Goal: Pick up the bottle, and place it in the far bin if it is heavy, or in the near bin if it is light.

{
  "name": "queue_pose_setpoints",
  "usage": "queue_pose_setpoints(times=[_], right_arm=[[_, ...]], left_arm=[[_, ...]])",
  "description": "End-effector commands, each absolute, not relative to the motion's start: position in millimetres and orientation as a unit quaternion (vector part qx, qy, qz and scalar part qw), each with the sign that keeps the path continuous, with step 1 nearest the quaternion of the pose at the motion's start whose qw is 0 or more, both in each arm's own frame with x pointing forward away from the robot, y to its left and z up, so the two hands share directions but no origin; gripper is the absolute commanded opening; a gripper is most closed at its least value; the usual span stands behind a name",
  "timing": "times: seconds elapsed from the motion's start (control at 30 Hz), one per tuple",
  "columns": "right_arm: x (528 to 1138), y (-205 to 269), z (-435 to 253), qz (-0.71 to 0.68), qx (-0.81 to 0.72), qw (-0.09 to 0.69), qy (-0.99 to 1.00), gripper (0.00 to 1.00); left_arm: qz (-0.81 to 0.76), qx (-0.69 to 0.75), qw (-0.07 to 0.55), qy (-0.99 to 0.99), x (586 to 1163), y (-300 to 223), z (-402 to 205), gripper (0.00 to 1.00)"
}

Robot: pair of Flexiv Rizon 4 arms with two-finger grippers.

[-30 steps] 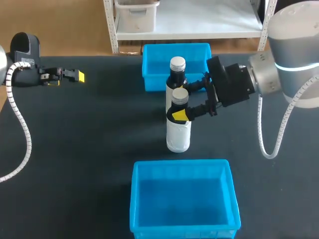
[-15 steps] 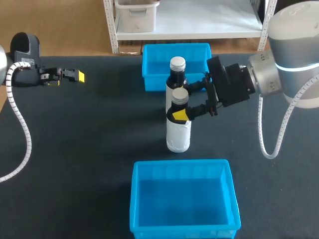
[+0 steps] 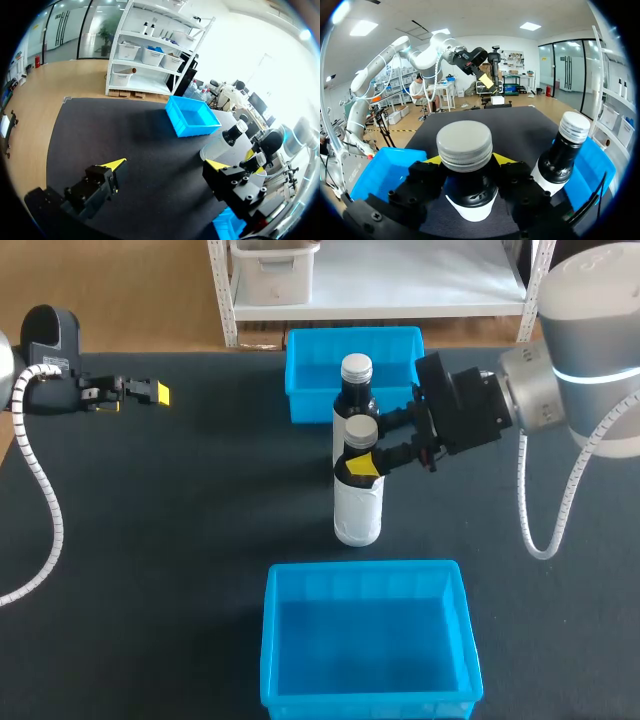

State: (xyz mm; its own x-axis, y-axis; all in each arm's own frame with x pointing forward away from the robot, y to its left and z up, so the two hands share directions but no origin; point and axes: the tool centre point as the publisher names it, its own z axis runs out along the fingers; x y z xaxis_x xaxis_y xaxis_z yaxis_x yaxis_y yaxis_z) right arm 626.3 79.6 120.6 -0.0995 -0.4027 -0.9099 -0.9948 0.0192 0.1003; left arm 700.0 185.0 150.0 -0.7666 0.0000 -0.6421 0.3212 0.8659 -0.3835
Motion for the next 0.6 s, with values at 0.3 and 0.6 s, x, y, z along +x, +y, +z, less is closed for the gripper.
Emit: queue_pose_setpoints(times=[0.3,0.6], right_arm=[[624.2,80.8,121.2,0.412,-0.568,0.359,0.616,0.47],[617.7,77.0,121.1,0.414,-0.568,0.358,0.615,0.48]], left_arm=[[-0.243,0.088,0.330,0.908,700.0,185.0,150.0,1.00],[-0.243,0.088,0.330,0.908,700.0,185.0,150.0,1.00]])
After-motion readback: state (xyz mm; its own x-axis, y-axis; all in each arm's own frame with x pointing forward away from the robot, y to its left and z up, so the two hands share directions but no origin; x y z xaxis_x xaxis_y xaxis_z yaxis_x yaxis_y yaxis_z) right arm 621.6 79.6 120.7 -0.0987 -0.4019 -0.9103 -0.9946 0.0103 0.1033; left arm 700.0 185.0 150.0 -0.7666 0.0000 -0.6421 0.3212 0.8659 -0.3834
